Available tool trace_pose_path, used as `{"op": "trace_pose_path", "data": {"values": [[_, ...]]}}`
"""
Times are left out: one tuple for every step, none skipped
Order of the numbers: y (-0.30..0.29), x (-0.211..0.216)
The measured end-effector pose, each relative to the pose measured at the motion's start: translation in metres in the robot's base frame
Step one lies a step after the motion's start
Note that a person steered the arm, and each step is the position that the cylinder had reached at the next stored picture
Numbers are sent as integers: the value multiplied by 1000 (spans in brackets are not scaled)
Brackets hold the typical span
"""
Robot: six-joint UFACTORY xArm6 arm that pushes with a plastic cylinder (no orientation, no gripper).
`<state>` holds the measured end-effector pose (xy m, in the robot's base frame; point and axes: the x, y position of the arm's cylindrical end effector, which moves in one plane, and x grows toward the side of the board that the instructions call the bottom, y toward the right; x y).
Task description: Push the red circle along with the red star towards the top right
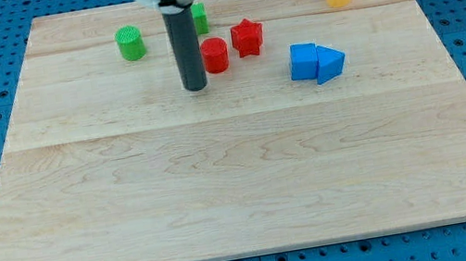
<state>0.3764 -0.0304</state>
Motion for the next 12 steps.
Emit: {"op": "trace_pose_path", "data": {"values": [[31, -12], [19, -9], [1, -17], [-6, -42], [11, -43], [33, -43], [60, -43], [86, -49], [107, -76], [136, -78], [105, -36], [37, -37]]}}
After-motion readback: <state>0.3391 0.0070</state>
